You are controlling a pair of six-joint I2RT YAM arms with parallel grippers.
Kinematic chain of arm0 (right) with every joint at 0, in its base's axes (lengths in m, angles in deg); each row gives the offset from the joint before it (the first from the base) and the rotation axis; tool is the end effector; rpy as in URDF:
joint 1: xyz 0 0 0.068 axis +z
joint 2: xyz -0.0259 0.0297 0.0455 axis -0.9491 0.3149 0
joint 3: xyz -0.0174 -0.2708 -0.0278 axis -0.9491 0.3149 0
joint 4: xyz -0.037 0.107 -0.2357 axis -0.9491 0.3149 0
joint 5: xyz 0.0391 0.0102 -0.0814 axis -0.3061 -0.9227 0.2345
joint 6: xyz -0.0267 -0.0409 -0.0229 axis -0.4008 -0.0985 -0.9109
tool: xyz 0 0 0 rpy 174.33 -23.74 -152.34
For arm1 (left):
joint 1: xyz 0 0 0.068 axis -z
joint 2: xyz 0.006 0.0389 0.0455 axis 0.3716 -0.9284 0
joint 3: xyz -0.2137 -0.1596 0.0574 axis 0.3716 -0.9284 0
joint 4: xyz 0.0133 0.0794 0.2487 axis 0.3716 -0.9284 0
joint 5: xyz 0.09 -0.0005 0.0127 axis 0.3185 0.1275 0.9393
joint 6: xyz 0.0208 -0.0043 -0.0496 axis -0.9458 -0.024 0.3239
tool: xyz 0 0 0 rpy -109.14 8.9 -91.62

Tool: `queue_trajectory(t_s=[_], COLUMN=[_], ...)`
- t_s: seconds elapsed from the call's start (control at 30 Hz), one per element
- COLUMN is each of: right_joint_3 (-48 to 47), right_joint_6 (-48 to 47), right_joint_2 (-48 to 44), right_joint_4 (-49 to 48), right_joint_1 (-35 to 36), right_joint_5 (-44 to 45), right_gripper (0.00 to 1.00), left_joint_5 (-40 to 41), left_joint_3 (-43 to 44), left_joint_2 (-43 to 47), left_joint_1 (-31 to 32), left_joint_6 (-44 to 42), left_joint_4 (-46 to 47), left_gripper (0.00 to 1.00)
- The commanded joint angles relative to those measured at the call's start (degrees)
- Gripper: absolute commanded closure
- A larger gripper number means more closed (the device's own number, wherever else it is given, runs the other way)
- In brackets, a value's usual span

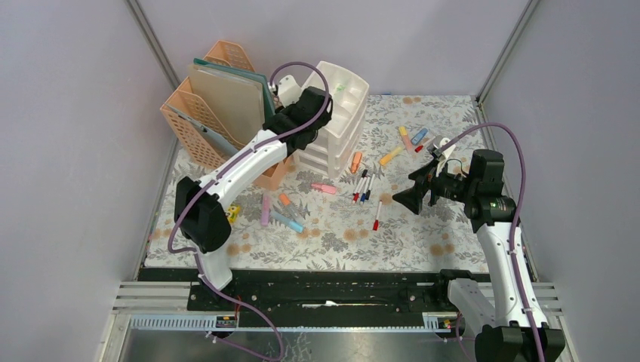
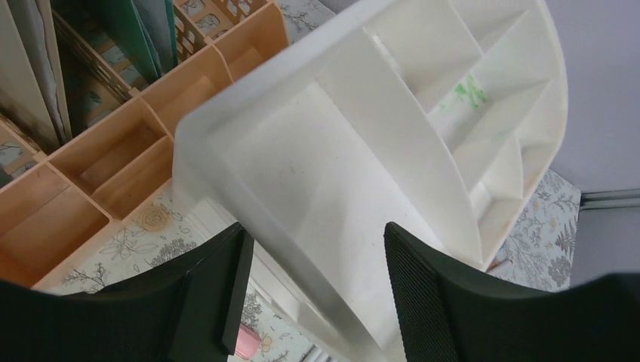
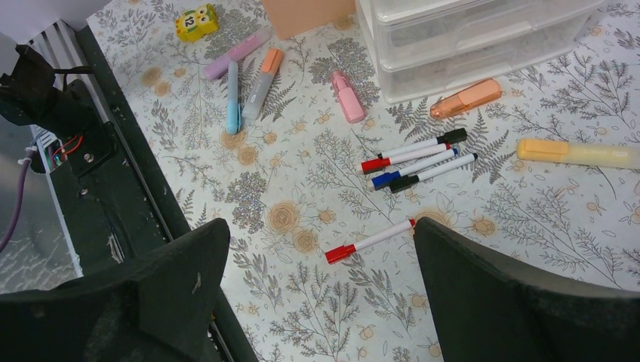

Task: Organize the desk
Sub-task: Move the storage box to the center of the board.

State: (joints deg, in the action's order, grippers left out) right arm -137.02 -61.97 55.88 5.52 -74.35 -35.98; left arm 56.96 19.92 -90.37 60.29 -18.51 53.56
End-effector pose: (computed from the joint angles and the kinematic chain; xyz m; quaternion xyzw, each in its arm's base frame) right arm 0.1804 0.0213 0.3238 -0.3498 0.7121 0.3112 0.5231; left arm 0.3338 -0.2374 0.3532 -0.2662 0.8166 -0.1104 0.5001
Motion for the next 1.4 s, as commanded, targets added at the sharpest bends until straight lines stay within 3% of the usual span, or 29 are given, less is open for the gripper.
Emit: queue_trajectory(t_s=[0.0, 0.27, 0.9, 1.0, 1.2, 1.3, 1.37], right_joint_3=[0.1, 0.1, 0.1, 0.1, 0.5, 1.2, 2.0], right_joint_6=[0.3, 0.3, 1.3, 1.6, 3.8, 6.5, 9.3], right_joint_2=[-1.2, -1.5, 0.1, 0.3, 1.0, 1.1, 1.2], right_joint_4=[-1.8, -1.8, -1.9, -1.9, -3.5, -5.8, -8.5], right_joint_1=[-0.2, -0.2, -0.3, -0.3, -0.7, -1.4, -2.0], right_joint_5=[-0.2, -0.2, -2.4, -2.6, -3.8, -4.6, -5.5], right_gripper=[0.02, 0.02, 0.02, 0.02, 0.02, 0.02, 0.02], left_joint_5=[-2.5, -7.9, -13.1, -14.0, -14.3, -17.9, -22.5], left_joint_3=[3.9, 5.5, 20.5, 20.7, 19.2, 10.8, 2.2], left_joint_2=[-0.9, -2.8, -14.5, -14.9, -11.3, -5.4, 0.0], left_joint_1=[-1.2, -2.7, -4.3, -5.1, -5.9, -6.0, -6.0], left_joint_6=[-1.0, -4.0, -16.3, -17.7, -22.7, -25.5, -26.8], left_joint_4=[0.4, 2.3, 6.1, 8.0, 13.6, 21.3, 30.9], left_gripper=[0.34, 0.63, 0.67, 0.57, 0.17, 0.02, 0.01])
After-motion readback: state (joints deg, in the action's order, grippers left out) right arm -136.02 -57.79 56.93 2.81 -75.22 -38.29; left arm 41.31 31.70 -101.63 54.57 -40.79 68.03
